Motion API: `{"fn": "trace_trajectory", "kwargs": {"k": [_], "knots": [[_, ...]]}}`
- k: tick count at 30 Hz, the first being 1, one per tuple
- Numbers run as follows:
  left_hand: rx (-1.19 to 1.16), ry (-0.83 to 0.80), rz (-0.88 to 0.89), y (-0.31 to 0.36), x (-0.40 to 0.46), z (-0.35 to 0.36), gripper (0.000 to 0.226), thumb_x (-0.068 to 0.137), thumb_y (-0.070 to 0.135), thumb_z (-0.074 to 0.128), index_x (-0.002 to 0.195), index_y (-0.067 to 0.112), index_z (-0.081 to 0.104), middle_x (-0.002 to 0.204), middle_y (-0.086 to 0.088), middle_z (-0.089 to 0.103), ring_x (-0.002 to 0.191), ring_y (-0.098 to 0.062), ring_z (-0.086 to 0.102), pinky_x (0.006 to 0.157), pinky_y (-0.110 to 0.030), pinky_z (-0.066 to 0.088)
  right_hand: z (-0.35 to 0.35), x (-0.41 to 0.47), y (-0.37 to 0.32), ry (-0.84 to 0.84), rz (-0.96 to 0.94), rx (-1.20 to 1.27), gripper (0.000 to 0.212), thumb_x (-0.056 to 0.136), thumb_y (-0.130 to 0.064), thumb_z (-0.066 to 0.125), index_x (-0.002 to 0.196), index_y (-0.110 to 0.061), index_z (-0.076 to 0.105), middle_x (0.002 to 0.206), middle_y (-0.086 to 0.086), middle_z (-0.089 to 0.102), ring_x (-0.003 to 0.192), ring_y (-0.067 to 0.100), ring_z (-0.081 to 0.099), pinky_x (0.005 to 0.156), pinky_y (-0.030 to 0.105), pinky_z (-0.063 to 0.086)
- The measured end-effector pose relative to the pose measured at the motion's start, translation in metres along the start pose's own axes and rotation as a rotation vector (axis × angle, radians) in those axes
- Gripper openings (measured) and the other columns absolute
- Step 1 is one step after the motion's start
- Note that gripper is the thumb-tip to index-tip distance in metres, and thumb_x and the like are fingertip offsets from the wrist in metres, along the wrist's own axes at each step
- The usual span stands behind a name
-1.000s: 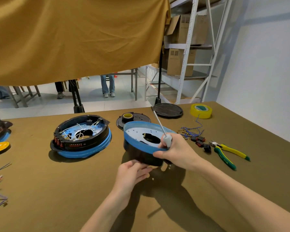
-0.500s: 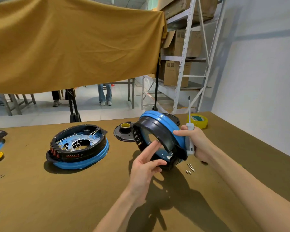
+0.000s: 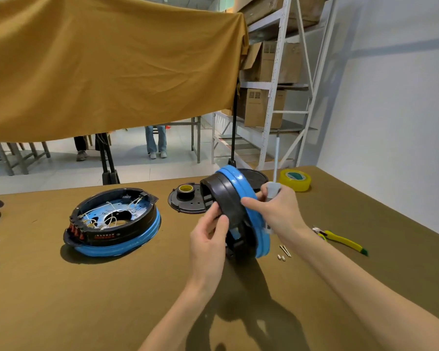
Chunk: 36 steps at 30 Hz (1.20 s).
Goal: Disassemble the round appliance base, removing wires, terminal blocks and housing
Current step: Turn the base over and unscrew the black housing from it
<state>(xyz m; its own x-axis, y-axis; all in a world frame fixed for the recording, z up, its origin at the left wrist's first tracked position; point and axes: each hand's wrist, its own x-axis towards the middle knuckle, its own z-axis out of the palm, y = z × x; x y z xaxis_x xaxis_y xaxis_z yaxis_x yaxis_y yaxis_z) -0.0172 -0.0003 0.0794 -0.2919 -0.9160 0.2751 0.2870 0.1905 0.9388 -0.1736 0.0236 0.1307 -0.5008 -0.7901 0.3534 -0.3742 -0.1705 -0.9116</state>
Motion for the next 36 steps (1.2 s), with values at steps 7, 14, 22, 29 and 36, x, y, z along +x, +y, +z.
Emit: {"fn": "trace_trajectory", "kwargs": {"k": [7,14,22,29,36], "knots": [[0.011,0.134,-0.187,0.014,0.014,-0.039,0.048,0.097,0.042,0.066,0.14,0.022,0.058,0.128,0.001,0.069,0.121,-0.015,0.064,0.101,-0.037,0.054,0.067,-0.024,-0.013,-0.226,-0.007,-0.124,0.035,0.084,-0.031,0.081,0.081,0.0,0.065,0.071,0.011,0.069,0.066,0.026,0.069,0.061,0.036,0.062],[0.26,-0.095,-0.105,0.015,0.027,-0.087,0.062,0.074,0.068,0.066,0.123,0.033,0.057,0.119,0.005,0.069,0.097,0.004,0.07,0.071,-0.012,0.056,0.087,-0.044,-0.013,-0.379,0.114,0.271,0.016,0.096,-0.031,0.07,0.086,-0.02,0.076,0.084,0.005,0.078,0.082,0.018,0.077,0.067,0.022,0.06],[0.231,-0.039,-0.029,-0.009,0.037,-0.097,0.046,0.081,0.059,0.07,0.121,0.04,0.059,0.101,0.012,0.076,0.095,0.0,0.072,0.069,-0.014,0.056,0.057,-0.025,-0.011,-0.371,0.296,0.218,0.03,0.103,-0.037,0.055,0.104,-0.007,0.058,0.089,0.011,0.067,0.063,0.026,0.07,0.065,0.046,0.06],[0.086,0.036,-0.483,-0.037,0.029,-0.108,0.063,0.088,0.075,0.055,0.094,0.019,0.082,0.093,-0.009,0.081,0.081,-0.025,0.078,0.062,-0.033,0.058,0.022,-0.021,0.003,-0.412,0.207,-0.203,0.031,0.094,-0.022,0.068,0.108,-0.022,0.041,0.09,0.009,0.058,0.045,0.006,0.055,0.043,0.021,0.044],[0.116,-0.097,-0.704,-0.063,0.039,-0.109,0.06,0.087,0.066,0.065,0.115,0.012,0.072,0.111,-0.009,0.074,0.11,-0.024,0.065,0.101,-0.042,0.055,0.009,-0.018,0.005,-0.206,-0.006,-0.097,0.023,0.081,-0.018,0.085,0.101,-0.015,0.072,0.082,0.003,0.076,0.063,0.019,0.074,0.053,0.023,0.054]]}}
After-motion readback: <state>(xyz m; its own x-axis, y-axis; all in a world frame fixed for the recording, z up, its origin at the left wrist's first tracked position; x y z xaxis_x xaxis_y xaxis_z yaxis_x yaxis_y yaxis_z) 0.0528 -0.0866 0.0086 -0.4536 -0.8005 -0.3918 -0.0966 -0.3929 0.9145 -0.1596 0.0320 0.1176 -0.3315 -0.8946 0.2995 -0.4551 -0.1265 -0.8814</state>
